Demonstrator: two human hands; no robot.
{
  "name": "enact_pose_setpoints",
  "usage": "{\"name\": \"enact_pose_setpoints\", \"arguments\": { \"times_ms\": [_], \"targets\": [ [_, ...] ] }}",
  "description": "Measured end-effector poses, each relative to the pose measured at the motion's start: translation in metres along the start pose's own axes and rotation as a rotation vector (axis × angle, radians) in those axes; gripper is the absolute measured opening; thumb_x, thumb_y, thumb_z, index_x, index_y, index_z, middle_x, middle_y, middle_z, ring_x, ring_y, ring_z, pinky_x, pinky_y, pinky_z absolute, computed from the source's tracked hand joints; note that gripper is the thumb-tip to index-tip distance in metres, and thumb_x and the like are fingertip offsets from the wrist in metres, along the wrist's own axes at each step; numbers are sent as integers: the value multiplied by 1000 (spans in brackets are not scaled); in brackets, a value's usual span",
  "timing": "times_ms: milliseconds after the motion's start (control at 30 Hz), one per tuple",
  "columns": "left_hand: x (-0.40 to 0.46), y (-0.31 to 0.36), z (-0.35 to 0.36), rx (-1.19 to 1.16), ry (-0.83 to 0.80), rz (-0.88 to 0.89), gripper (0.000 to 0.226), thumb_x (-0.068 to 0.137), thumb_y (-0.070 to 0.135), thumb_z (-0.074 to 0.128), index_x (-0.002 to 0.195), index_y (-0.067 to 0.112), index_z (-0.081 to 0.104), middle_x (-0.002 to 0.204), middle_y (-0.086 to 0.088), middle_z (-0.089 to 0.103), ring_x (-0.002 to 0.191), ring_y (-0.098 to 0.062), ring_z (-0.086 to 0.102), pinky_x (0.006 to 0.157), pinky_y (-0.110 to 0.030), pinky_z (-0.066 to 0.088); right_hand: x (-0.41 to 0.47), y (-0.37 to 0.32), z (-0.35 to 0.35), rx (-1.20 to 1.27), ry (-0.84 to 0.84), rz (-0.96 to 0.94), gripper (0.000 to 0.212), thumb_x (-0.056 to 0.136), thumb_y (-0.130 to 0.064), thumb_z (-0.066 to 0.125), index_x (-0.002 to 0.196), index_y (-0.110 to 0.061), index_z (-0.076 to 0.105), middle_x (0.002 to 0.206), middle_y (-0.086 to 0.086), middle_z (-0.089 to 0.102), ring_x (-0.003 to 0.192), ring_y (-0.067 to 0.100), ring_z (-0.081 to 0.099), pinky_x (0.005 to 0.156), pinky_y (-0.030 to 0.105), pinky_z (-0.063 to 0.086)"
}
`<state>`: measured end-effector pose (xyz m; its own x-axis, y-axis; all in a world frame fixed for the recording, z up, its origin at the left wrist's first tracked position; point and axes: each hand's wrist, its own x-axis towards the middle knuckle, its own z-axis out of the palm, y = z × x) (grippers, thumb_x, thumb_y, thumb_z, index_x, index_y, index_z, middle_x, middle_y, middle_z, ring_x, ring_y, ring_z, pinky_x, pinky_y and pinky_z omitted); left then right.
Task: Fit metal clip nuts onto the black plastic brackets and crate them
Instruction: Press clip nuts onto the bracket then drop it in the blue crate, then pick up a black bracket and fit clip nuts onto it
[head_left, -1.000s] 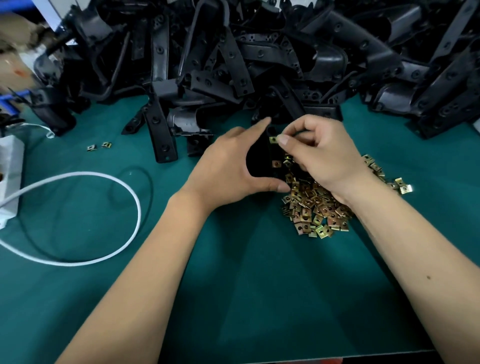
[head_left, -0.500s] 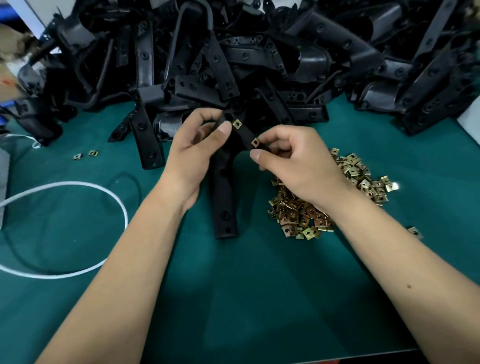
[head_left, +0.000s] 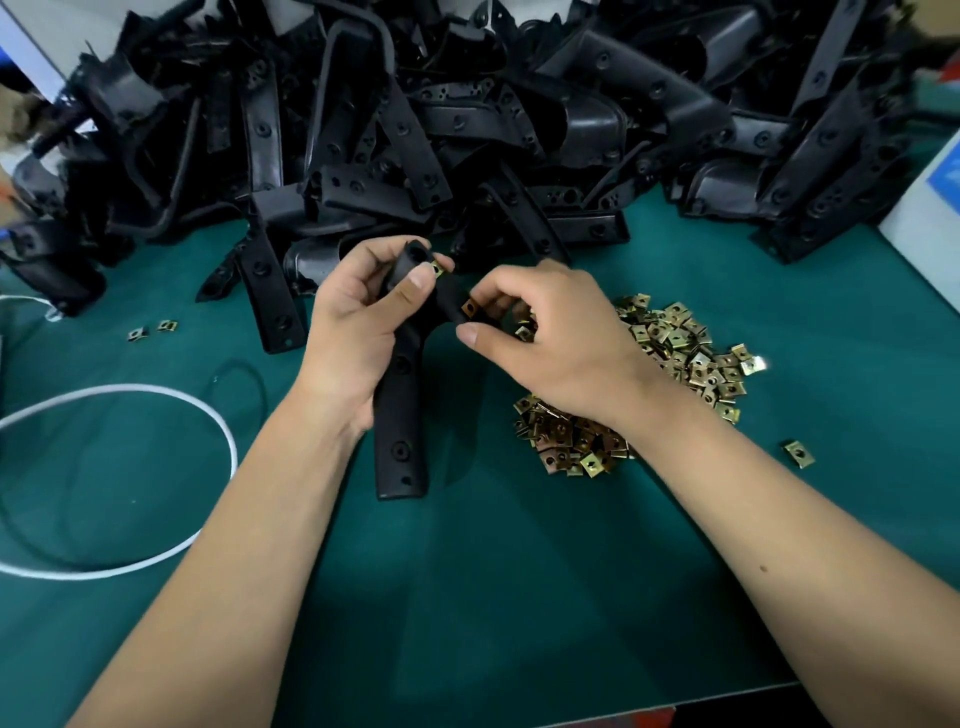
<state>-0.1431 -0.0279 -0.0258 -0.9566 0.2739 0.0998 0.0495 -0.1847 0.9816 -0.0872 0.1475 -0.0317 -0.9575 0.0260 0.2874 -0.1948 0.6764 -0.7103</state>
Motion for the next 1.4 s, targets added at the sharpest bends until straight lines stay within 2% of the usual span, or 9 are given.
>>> {"name": "enact_pose_setpoints", "arguments": {
  "times_ms": [200, 533, 633, 767, 900, 1133, 1267, 1333, 1400],
  "targets": [
    [-1, 0, 7, -67, 70, 24, 14, 102, 4, 58, 116, 7, 62, 108, -6, 74, 93, -17, 69, 84, -31, 58, -1, -4, 4, -70, 104, -52, 39, 87, -56, 69, 113, -27, 70, 103, -16, 69, 105, 16, 55, 93, 46, 47],
    [-8, 35, 88, -59, 49, 22, 15, 104, 7, 55, 119, 8, 59, 114, -9, 71, 102, -20, 65, 102, -44, 52, -17, -12, -55, 147, 283, 74, 19, 90, -24, 77, 83, -13, 63, 68, -6, 65, 64, 11, 58, 61, 30, 48],
    [-15, 49, 151, -87, -89, 52, 9, 102, 8, 60, 110, 10, 60, 105, -9, 66, 97, -19, 62, 92, -36, 53, -48, -7, -113, 102, 413, 96, 18, 91, -22, 75, 85, -13, 60, 68, -11, 59, 65, 2, 52, 64, 21, 42],
    [-46, 54, 259, -73, -409, 128, 11, 96, 6, 65, 105, 7, 58, 93, -10, 61, 86, -20, 61, 78, -40, 56, -118, 13, -194, 133, 572, 149, 7, 93, -20, 66, 97, -19, 60, 81, -6, 63, 78, 18, 62, 76, 46, 54],
    [-100, 42, 361, -17, -628, 128, 23, 91, 2, 71, 106, 6, 54, 85, -4, 55, 79, -17, 56, 72, -36, 52, -215, 43, -248, 198, 807, 232, 7, 97, -18, 60, 103, -18, 57, 75, -5, 68, 68, 15, 64, 65, 33, 53],
    [-194, -67, 468, 443, -1043, -17, 77, 91, 32, 77, 150, 11, 32, 146, -11, 47, 131, -23, 47, 104, -26, 35, -374, 144, -244, 476, 1116, 713, 11, 104, -4, 55, 95, -8, 60, 82, 12, 61, 75, 20, 59, 79, 40, 50],
    [-232, -157, 468, 681, -1205, -346, 93, 94, 48, 69, 162, 14, 15, 165, -14, 28, 151, -28, 31, 122, -37, 28, -442, 201, -197, 384, 1051, 1078, 17, 101, -5, 60, 85, -2, 64, 74, 14, 62, 70, 16, 58, 66, 32, 45],
    [-245, -191, 460, 735, -1260, -465, 88, 93, 52, 68, 159, 13, 25, 161, -13, 38, 145, -28, 41, 119, -41, 35, -469, 223, -177, 176, 944, 1243, 22, 98, -6, 65, 76, -8, 68, 61, 0, 63, 52, -1, 56, 54, 25, 47],
    [-251, -212, 452, 792, -1292, -538, 82, 91, 59, 65, 153, 15, 35, 153, -11, 47, 137, -27, 50, 114, -42, 42, -486, 242, -160, 63, 776, 1354, 20, 97, -13, 68, 78, -12, 72, 67, 1, 68, 65, 7, 64, 64, 32, 53]
  ]
}}
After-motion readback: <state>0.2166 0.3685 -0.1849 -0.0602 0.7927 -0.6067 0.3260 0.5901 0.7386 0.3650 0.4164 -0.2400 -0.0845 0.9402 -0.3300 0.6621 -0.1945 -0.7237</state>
